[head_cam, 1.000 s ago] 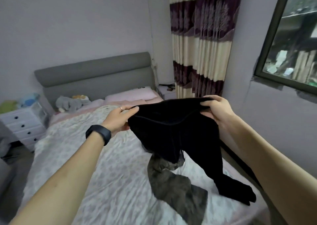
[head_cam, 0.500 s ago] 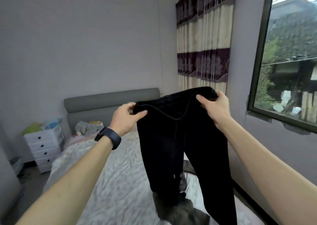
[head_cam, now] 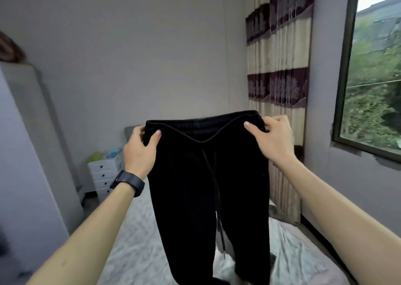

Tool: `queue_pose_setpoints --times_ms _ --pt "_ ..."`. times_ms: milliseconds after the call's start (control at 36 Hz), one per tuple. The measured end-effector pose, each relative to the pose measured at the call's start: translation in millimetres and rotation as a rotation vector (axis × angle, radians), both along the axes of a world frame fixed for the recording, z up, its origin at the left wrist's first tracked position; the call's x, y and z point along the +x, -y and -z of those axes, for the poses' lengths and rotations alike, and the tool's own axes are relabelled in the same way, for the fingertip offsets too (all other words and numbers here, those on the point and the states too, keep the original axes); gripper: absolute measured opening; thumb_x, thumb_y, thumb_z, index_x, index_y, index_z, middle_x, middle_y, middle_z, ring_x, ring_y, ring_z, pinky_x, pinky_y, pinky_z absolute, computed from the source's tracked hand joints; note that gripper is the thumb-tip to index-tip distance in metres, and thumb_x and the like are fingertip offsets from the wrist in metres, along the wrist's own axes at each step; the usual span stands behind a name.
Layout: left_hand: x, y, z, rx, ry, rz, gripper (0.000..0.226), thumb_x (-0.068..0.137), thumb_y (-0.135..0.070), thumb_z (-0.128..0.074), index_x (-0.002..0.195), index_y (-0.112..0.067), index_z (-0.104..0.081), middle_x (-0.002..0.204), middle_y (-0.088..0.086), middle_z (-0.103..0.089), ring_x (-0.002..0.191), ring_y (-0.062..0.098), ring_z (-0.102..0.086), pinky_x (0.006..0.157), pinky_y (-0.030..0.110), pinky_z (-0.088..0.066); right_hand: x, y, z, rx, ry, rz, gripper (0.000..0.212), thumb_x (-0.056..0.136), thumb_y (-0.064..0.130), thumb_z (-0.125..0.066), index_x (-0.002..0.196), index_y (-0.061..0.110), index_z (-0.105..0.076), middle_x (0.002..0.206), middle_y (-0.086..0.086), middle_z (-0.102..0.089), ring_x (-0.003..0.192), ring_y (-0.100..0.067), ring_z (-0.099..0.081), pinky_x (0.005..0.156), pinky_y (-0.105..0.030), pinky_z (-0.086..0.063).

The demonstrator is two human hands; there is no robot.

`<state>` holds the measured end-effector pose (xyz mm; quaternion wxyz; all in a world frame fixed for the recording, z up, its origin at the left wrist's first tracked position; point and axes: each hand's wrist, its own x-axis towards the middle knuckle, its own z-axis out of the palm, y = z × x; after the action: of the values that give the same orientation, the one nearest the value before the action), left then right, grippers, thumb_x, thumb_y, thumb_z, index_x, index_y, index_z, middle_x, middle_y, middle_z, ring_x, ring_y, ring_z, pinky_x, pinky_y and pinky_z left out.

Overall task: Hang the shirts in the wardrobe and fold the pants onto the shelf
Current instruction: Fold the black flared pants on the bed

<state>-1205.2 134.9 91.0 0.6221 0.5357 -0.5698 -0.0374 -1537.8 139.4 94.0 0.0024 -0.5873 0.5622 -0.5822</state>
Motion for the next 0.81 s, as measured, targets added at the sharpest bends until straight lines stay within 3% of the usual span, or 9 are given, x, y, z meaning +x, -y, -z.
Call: queue_pose_setpoints --times_ms 111,194,306,361,444,500,583,694,806 --pt "25 -47 -14 -0.055 -0.006 -0.054 0.005 0.096 -0.041 -0.062 0.096 -0.036 -0.062 0.073 -0.033 -0.061 0.076 -0.02 -0.055 0.063 -0.001 -0.034 30 -29 -4 -0.062 0.082 -0.078 0.029 0.085 0.069 -0.061 0.091 0.041 -0.063 0.089 0.02 -0.067 0.083 0.004 -0.062 0.069 -0.026 -0.046" --pt "40 -82 -5 -0.09 -0.036 -0.1 0.02 0.099 -0.036 -0.06 0.11 -0.021 -0.067 0.081 -0.03 -0.057 0.076 -0.029 -0.05 0.063 -0.004 -0.032 55 -53 5 -0.09 0.129 -0.103 0.022 0.083 0.068 -0.064 0.092 0.049 -0.061 0.091 0.035 -0.065 0.084 0.011 -0.062 0.065 -0.016 -0.044" --pt "72 -118 28 -0.007 -0.085 -0.079 0.032 0.099 -0.044 -0.056 0.11 -0.015 -0.066 0.101 -0.001 -0.07 0.101 0.016 -0.064 0.082 0.028 -0.043 86 -82 29 -0.158 0.152 -0.144 0.014 0.086 0.065 -0.066 0.089 0.052 -0.063 0.091 0.033 -0.067 0.083 0.008 -0.064 0.068 -0.006 -0.042" --pt "88 -130 51 0.071 -0.078 -0.051 0.04 0.1 -0.047 -0.053 0.114 -0.011 -0.066 0.113 0.009 -0.07 0.111 0.028 -0.061 0.09 0.039 -0.046 99 -92 51 -0.136 0.162 -0.146 0.019 0.086 0.064 -0.066 0.094 0.046 -0.066 0.091 0.031 -0.068 0.082 0.007 -0.064 0.069 -0.004 -0.041" --pt "106 -149 90 0.219 -0.034 -0.055 0.055 0.102 -0.046 -0.05 0.136 -0.003 -0.057 0.136 0.016 -0.061 0.129 0.031 -0.053 0.108 0.036 -0.041 115 -107 92 -0.024 0.146 -0.16 0.027 0.086 0.062 -0.067 0.098 0.038 -0.071 0.089 0.027 -0.07 0.082 0.008 -0.064 0.068 -0.003 -0.041" --pt "124 -160 114 0.273 0.033 -0.073 0.055 0.103 -0.042 -0.049 0.142 -0.003 -0.052 0.141 0.015 -0.057 0.132 0.031 -0.051 0.101 0.028 -0.037 129 -118 121 0.049 0.131 -0.163 0.022 0.087 0.061 -0.067 0.095 0.04 -0.07 0.089 0.027 -0.069 0.081 0.008 -0.063 0.068 -0.008 -0.045" --pt "152 -161 134 0.33 0.098 -0.043 0.049 0.105 -0.04 -0.045 0.142 -0.008 -0.052 0.138 0.011 -0.061 0.128 0.03 -0.054 0.099 0.035 -0.044 152 -129 149 0.087 0.11 -0.162 0.008 0.089 0.058 -0.067 0.084 0.055 -0.062 0.09 0.034 -0.067 0.085 0.009 -0.063 0.072 -0.017 -0.048" --pt "171 -151 139 0.366 0.109 -0.01 0.046 0.105 -0.038 -0.045 0.144 -0.012 -0.046 0.14 0.01 -0.057 0.131 0.03 -0.05 0.096 0.03 -0.039 166 -129 150 0.108 0.095 -0.18 0.015 0.093 0.051 -0.066 0.08 0.057 -0.059 0.092 0.041 -0.063 0.089 0.009 -0.061 0.074 -0.023 -0.049" --pt "189 -139 145 0.361 0.109 -0.004 0.036 0.101 -0.04 -0.054 0.133 -0.023 -0.051 0.127 0.005 -0.065 0.119 0.025 -0.058 0.087 0.029 -0.039 173 -114 147 0.191 0.044 -0.256 0.011 0.096 0.048 -0.062 0.085 0.048 -0.059 0.087 0.021 -0.068 0.082 0.002 -0.061 0.074 -0.034 -0.053"
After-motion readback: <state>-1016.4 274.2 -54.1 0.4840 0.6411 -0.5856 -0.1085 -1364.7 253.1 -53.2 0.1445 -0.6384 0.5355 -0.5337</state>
